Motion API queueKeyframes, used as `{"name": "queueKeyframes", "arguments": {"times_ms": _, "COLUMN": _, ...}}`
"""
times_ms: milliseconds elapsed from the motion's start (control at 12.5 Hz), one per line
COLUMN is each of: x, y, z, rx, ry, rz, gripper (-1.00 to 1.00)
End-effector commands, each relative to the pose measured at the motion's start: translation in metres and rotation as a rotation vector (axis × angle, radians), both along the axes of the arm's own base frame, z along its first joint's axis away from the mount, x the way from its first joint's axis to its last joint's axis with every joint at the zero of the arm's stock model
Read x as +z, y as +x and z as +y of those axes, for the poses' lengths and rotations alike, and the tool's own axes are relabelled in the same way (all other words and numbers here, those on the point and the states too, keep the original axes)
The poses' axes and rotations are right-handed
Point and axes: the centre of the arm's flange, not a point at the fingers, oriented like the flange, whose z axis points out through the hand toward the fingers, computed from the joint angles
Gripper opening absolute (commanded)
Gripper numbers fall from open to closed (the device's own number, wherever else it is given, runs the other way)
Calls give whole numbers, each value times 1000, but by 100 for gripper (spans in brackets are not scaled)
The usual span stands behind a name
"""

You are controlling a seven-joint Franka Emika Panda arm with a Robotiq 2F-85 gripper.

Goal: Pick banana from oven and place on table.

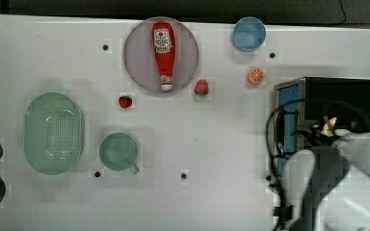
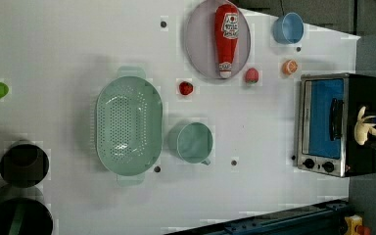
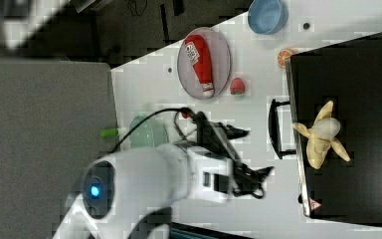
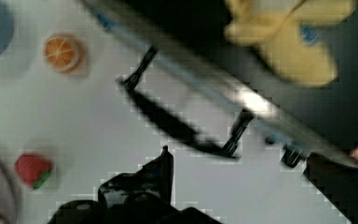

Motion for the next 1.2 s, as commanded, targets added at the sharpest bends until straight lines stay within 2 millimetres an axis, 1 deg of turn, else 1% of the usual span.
{"name": "queueKeyframes", "arguments": {"times_ms": 80, "x": 22, "y": -1, "z": -28, "rx": 186, "ry": -89, "rz": -81, "gripper": 100}}
{"name": "queueKeyframes", "arguments": {"times_ms": 240, "x": 2, "y": -7, "z": -51, "rx": 192, "ry": -112, "rz": -57, "gripper": 100}}
{"name": "queueKeyframes", "arguments": {"times_ms": 480, "x": -22, "y": -8, "z": -74, "rx": 162, "ry": -167, "rz": -54, "gripper": 100}}
{"name": "queueKeyframes", "arguments": {"times_ms": 560, "x": -29, "y": -7, "z": -77, "rx": 157, "ry": -180, "rz": -51, "gripper": 100}}
{"name": "queueKeyframes", "arguments": {"times_ms": 800, "x": -54, "y": -3, "z": -79, "rx": 125, "ry": -159, "rz": -35, "gripper": 100}}
{"name": "queueKeyframes", "arguments": {"times_ms": 880, "x": -59, "y": -2, "z": -80, "rx": 116, "ry": -156, "rz": -37, "gripper": 100}}
{"name": "queueKeyframes", "arguments": {"times_ms": 960, "x": -60, "y": -1, "z": -81, "rx": 112, "ry": -165, "rz": -46, "gripper": 92}}
{"name": "queueKeyframes", "arguments": {"times_ms": 1200, "x": -60, "y": 2, "z": -81, "rx": 116, "ry": -184, "rz": -62, "gripper": 18}}
